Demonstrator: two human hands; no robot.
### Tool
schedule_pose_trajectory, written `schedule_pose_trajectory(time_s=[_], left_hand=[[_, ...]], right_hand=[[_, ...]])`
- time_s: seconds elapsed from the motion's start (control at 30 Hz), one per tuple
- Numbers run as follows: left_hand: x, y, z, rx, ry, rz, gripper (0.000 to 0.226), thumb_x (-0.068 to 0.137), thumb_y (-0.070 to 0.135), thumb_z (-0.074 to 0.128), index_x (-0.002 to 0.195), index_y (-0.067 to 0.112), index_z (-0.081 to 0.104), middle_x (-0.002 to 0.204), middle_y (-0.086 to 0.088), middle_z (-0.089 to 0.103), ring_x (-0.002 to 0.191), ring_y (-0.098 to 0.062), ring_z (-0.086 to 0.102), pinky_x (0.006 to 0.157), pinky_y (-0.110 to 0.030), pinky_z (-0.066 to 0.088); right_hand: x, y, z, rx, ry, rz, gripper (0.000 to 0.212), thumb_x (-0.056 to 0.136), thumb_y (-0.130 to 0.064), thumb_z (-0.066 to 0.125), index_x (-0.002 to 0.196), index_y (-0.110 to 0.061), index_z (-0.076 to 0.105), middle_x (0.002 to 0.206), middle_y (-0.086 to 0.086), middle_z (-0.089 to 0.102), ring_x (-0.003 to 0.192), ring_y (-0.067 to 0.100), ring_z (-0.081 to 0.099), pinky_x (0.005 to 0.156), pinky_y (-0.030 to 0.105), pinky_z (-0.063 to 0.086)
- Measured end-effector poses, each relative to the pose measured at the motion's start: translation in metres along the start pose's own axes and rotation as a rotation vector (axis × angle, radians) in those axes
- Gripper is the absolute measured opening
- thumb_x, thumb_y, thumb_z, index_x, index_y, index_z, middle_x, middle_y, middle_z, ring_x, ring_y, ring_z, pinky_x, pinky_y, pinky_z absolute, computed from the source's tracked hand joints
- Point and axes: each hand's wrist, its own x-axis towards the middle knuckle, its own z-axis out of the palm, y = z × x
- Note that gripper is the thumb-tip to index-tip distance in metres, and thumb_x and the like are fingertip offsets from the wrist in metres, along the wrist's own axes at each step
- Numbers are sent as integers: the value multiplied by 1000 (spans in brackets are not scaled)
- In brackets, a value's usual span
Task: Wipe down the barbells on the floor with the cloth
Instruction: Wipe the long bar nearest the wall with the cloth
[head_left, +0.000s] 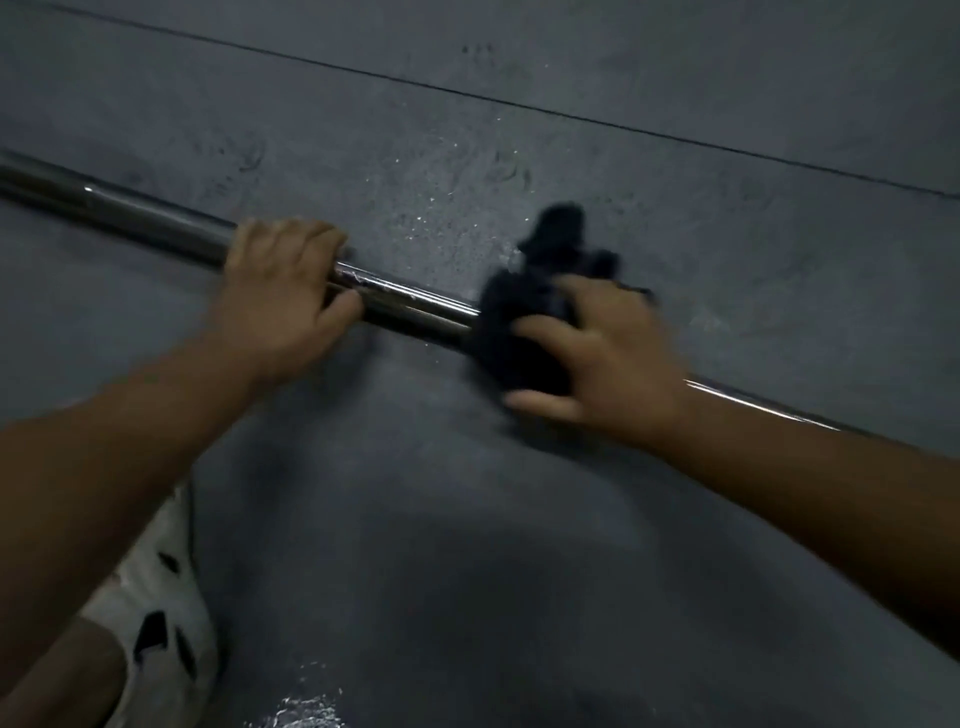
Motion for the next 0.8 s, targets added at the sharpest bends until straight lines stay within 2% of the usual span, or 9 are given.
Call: schedule_pose_trajectory(time_s=[0.13,0.2,0.3,0.37,0.43,0.53,0.63,0.7,0.8], left_hand=[[-38,-11,3,17,-37,39,79,75,46,37,141,5,41,141,-20,46,133,-37,38,115,-51,16],[-51,-26,-3,83,-97,141,87,66,45,42,144,5,38,142,-20,44,132,-37,38,115,-48,16],[-58,-20,3,62,-90,99,83,57,38,53,137,14,46,133,-11,48,125,-33,43,113,-46,17],[-55,-12,10,11,-49,31,73,57,33,56,128,18,50,121,-8,50,118,-31,44,112,-46,15],[-42,-13,9,4,-36,22,66,58,31,55,123,20,51,114,-7,52,112,-31,47,109,-46,19],[-7,-18,-8,-34,-164,19,81,68,29,62,143,23,34,129,-9,52,119,-32,46,107,-43,21],[19,-18,-17,-140,-200,-38,105,72,19,69,156,19,6,144,-10,43,132,-32,39,113,-43,19],[20,-15,-14,-94,-169,-4,108,69,18,68,156,15,5,145,-13,42,135,-32,36,115,-42,17],[7,-13,-3,-6,-90,21,108,65,20,69,156,11,11,151,-14,36,141,-29,29,117,-41,11]], right_hand=[[73,-79,24,-11,-39,-71,47,79,-52,67,119,-27,64,138,22,50,111,42,53,86,50,45],[49,-66,13,-19,-55,-200,34,83,-38,65,113,-23,66,133,25,53,103,42,55,81,48,48],[-9,-27,-10,-25,-29,-331,25,87,-32,59,107,-19,67,124,28,57,95,43,58,79,48,51],[-22,-21,-18,6,-77,-275,37,86,-34,55,120,-19,56,122,27,57,97,44,59,81,49,51],[8,-42,-9,19,-102,-107,71,82,-44,60,143,-20,34,124,22,56,99,42,58,82,49,49],[89,-96,18,-66,-57,145,105,77,-58,68,158,-25,9,133,12,53,111,36,55,87,50,44],[117,-99,21,-77,19,115,71,85,-48,63,148,-31,35,126,9,56,106,37,55,80,46,43],[74,-58,11,-50,72,-3,53,86,-39,59,136,-26,48,118,14,59,94,39,57,74,44,47],[-21,8,-16,-89,-4,38,59,76,-23,74,129,-23,48,117,20,59,91,43,58,75,48,53]])
